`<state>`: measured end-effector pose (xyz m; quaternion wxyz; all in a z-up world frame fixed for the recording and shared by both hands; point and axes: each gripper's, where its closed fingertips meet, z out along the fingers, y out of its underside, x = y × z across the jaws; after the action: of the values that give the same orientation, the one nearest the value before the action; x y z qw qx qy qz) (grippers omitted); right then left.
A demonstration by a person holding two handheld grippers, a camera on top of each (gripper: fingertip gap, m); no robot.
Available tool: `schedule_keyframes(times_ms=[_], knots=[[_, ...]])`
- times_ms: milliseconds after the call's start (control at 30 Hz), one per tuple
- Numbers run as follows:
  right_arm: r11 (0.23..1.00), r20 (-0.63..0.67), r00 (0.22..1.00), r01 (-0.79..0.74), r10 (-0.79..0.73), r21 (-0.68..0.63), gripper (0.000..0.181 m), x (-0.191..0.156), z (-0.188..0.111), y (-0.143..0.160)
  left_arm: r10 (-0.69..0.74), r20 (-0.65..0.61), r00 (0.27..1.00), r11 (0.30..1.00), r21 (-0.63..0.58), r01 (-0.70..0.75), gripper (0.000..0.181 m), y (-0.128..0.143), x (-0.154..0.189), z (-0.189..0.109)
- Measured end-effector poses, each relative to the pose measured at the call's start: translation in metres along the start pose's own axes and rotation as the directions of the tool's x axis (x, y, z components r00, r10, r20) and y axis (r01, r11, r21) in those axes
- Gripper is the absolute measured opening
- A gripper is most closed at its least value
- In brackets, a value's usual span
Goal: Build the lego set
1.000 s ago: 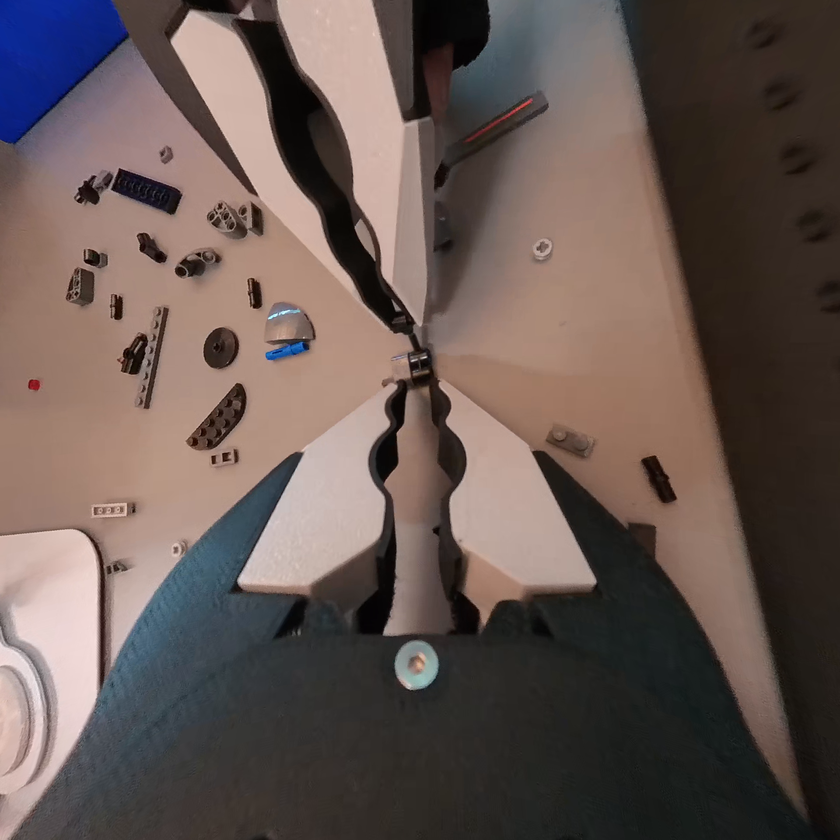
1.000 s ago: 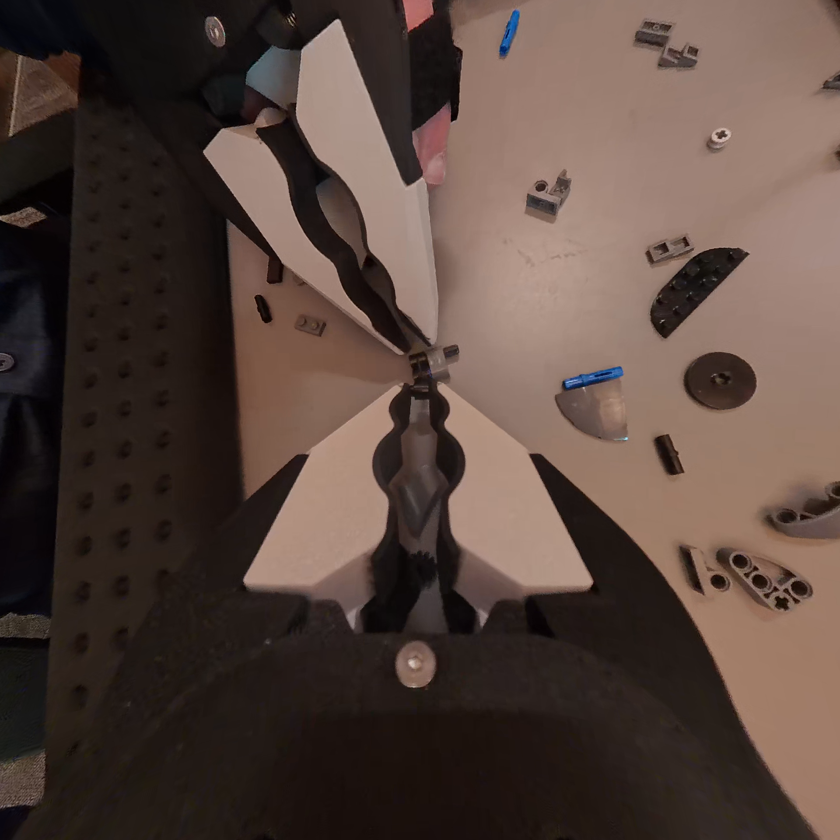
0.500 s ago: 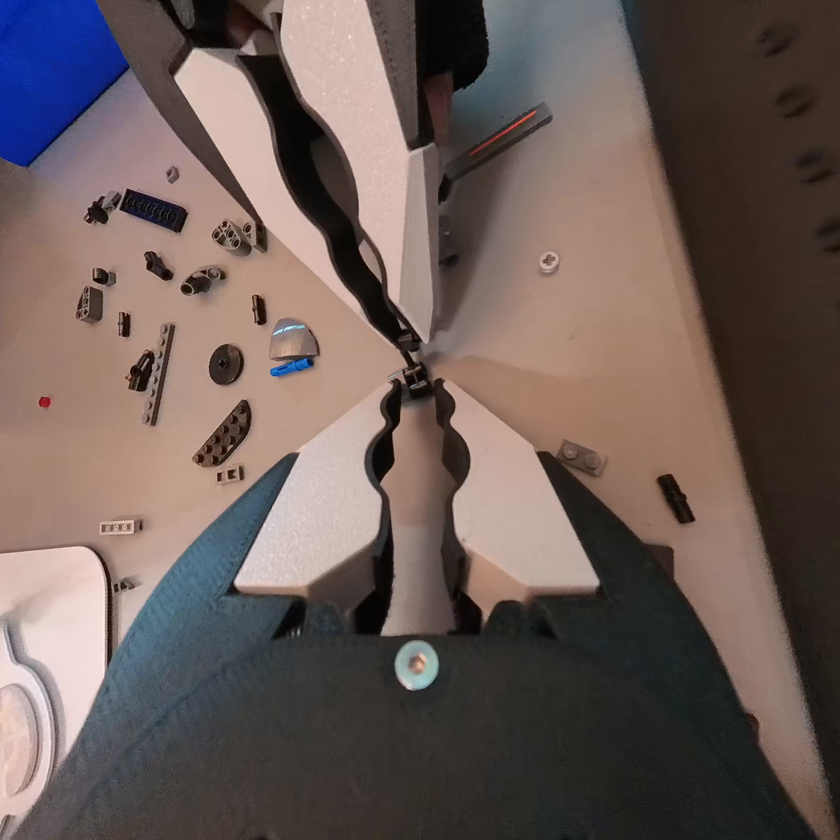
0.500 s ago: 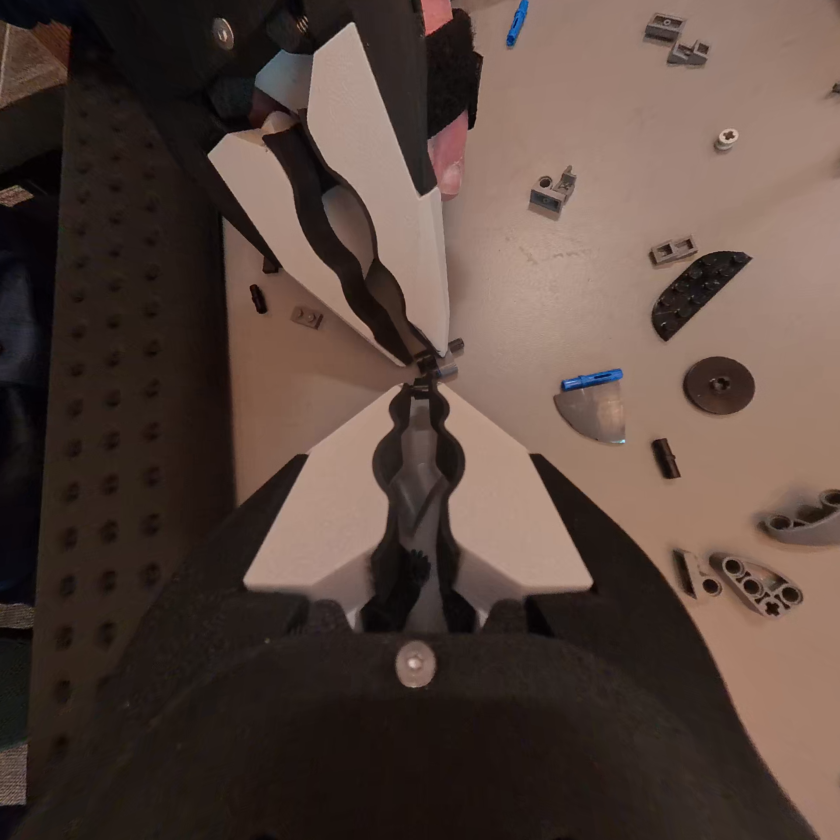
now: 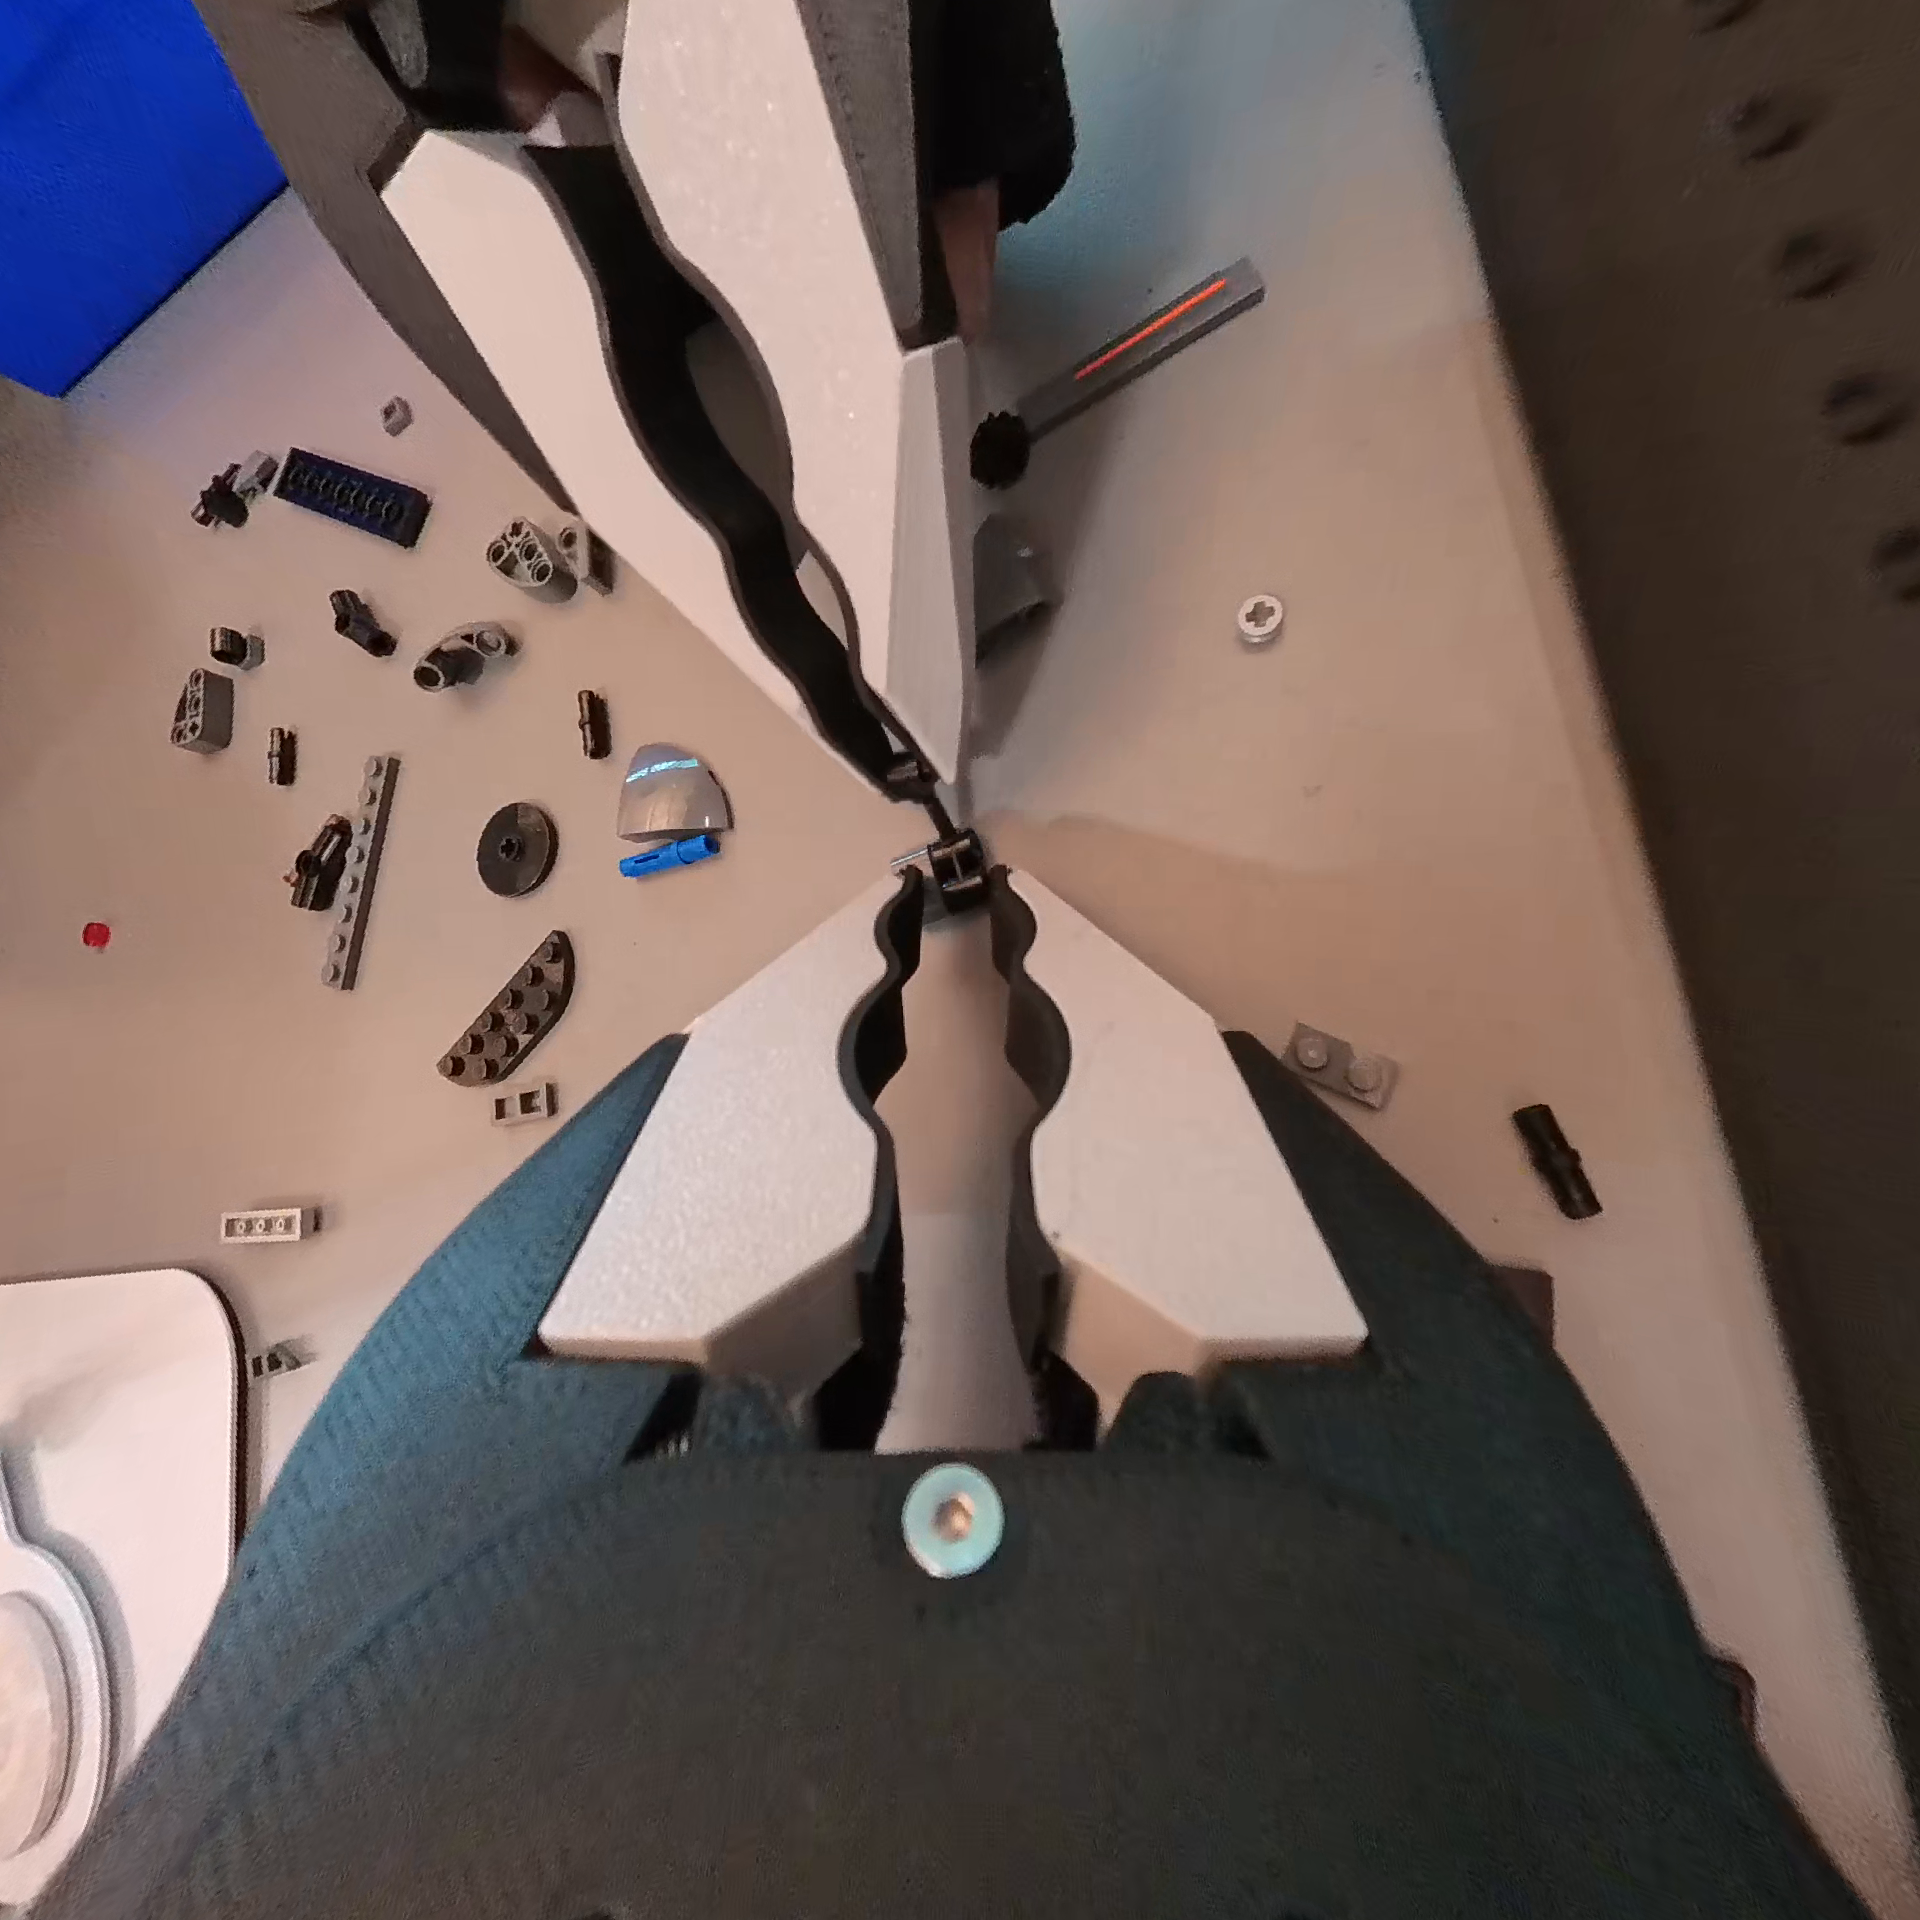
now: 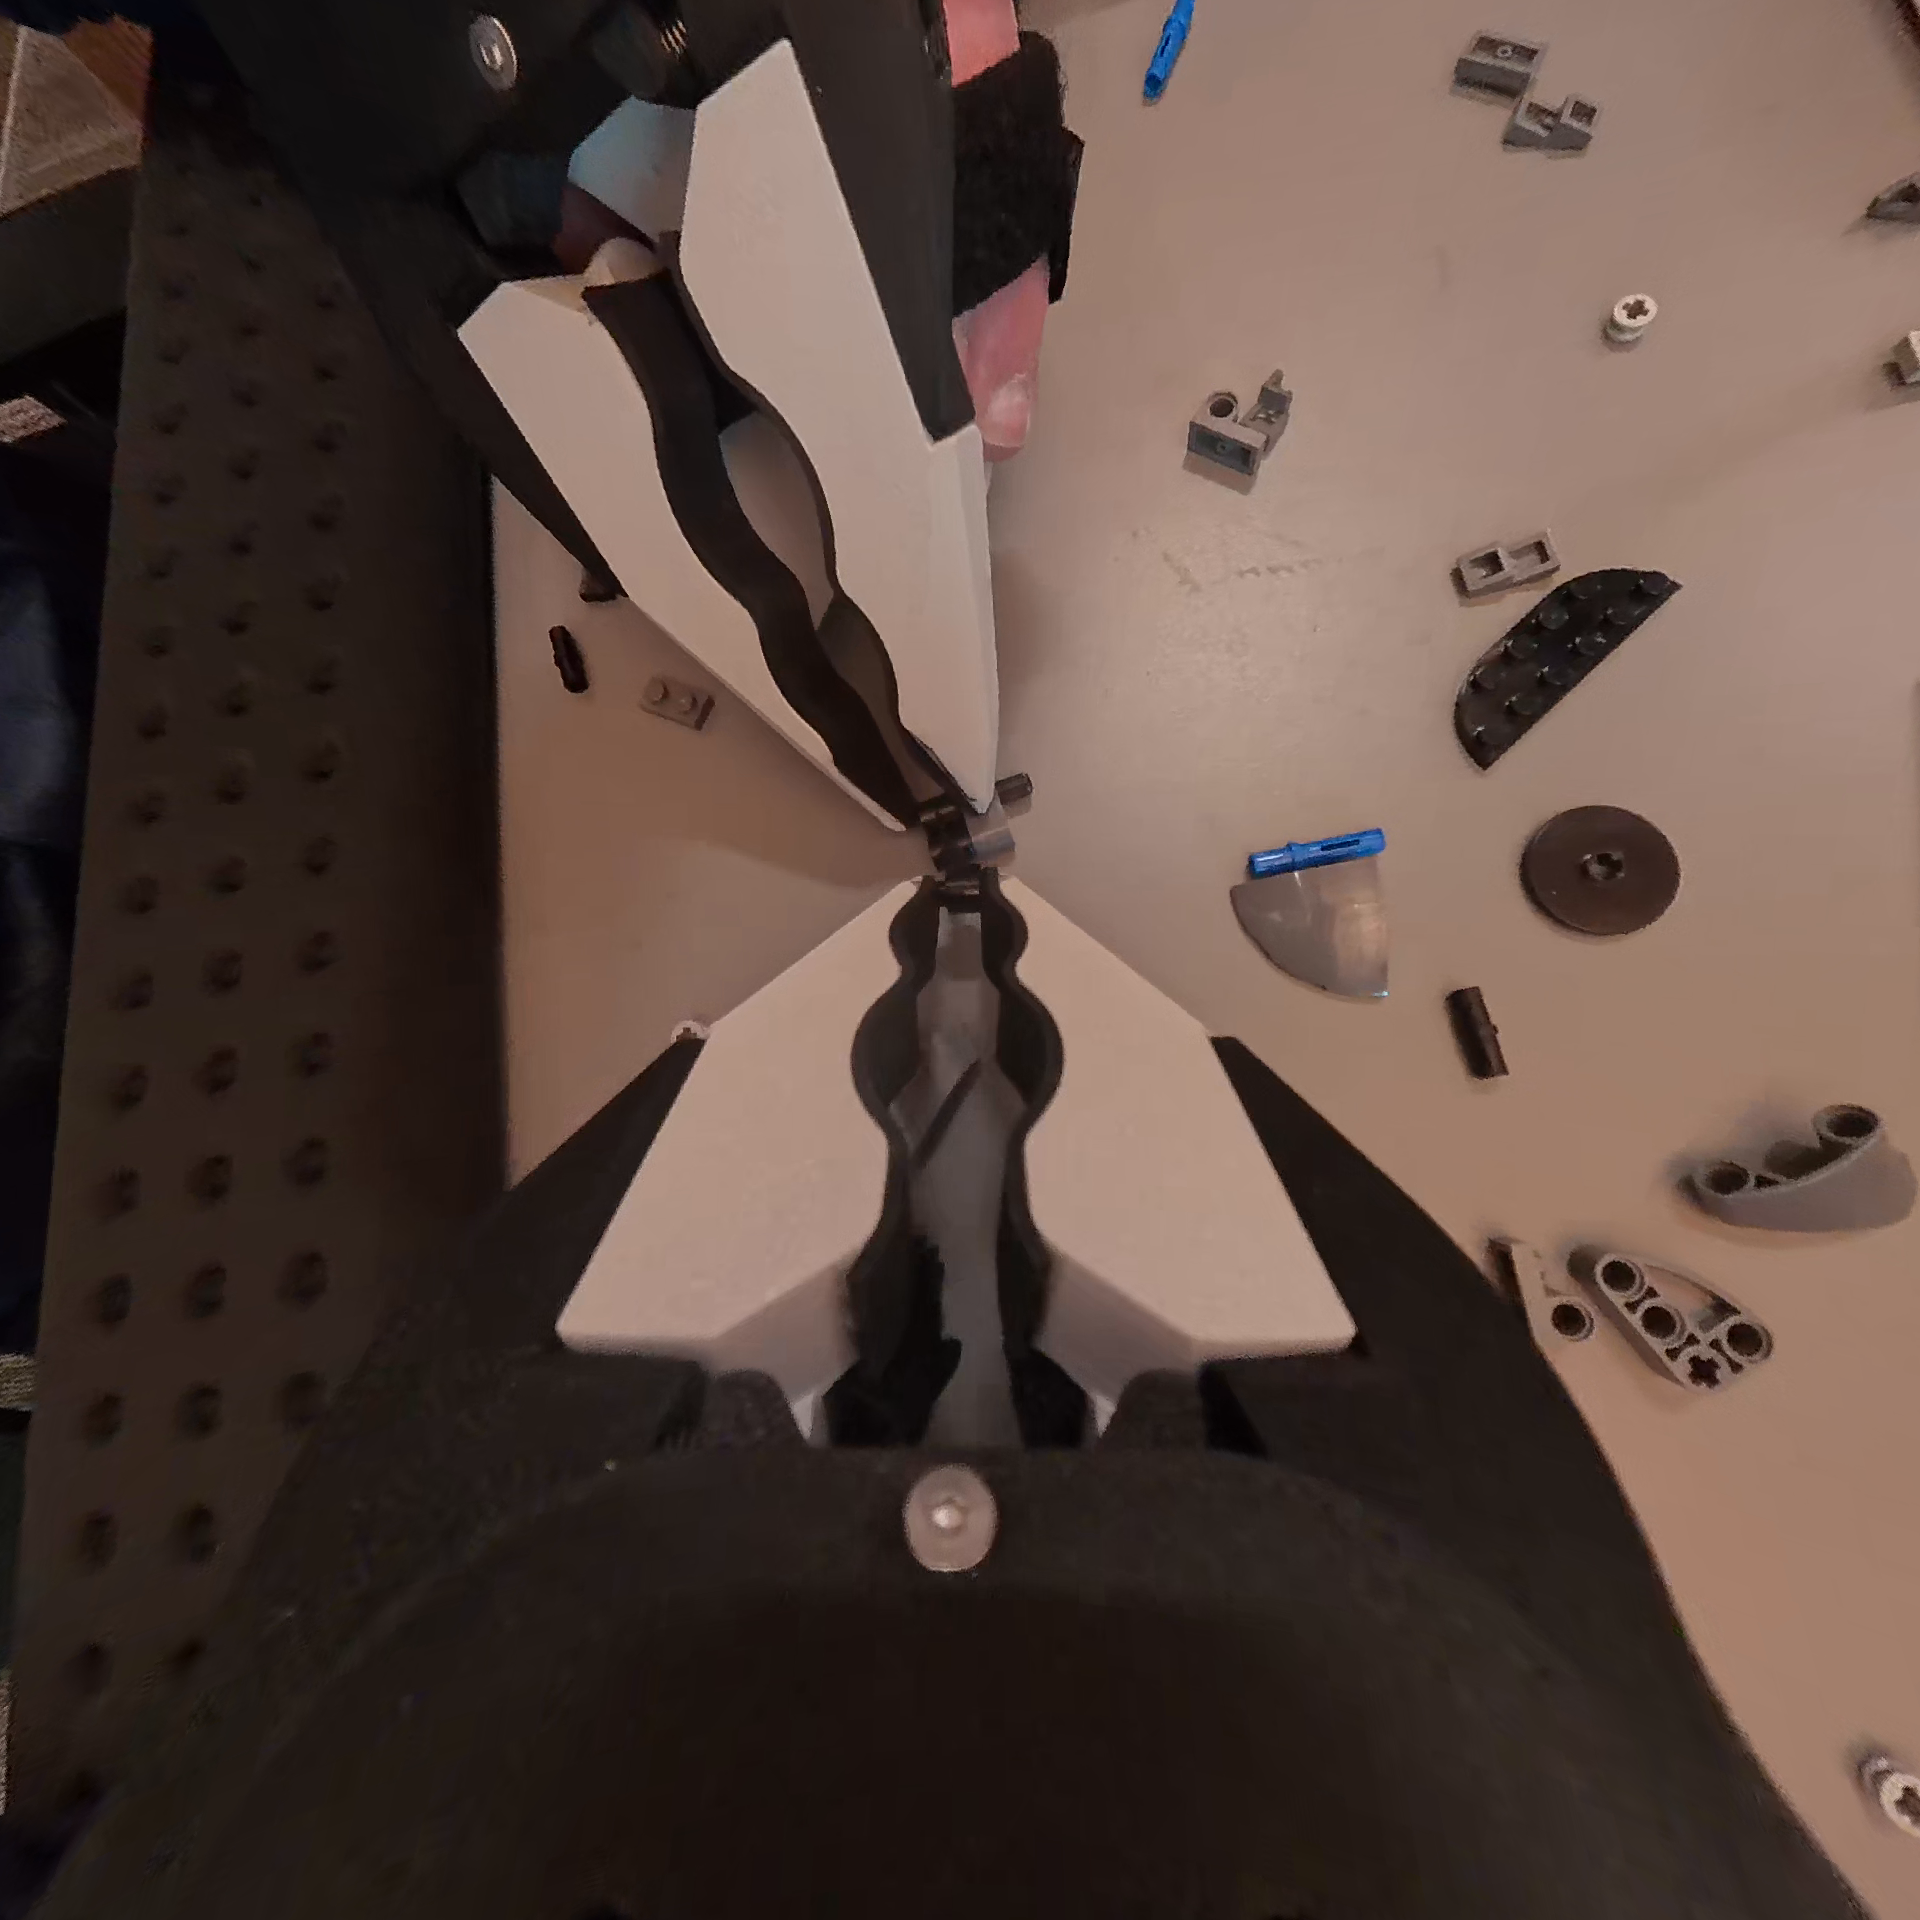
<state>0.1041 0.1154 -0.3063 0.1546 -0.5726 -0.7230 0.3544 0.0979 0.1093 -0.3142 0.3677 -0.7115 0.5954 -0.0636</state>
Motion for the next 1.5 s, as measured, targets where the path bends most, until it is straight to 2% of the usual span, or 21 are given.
schedule_keyframes(times_ms=[933,1500], knots=[[0.999,0.011,0.999,0.042,-0.042,-0.005,0.005,-0.0056,0.0009,0.0008,-0.017,-0.001,1.0,1.0,0.008,0.017,0.01,-0.0018,0.0,0.0014],[0.994,-0.065,0.992,0.106,-0.108,-0.035,0.005,-0.0063,0.002,0.0011,-0.015,0.021,1.0,1.0,-0.004,0.015,0.007,-0.0032,0.0011,0.0022]])
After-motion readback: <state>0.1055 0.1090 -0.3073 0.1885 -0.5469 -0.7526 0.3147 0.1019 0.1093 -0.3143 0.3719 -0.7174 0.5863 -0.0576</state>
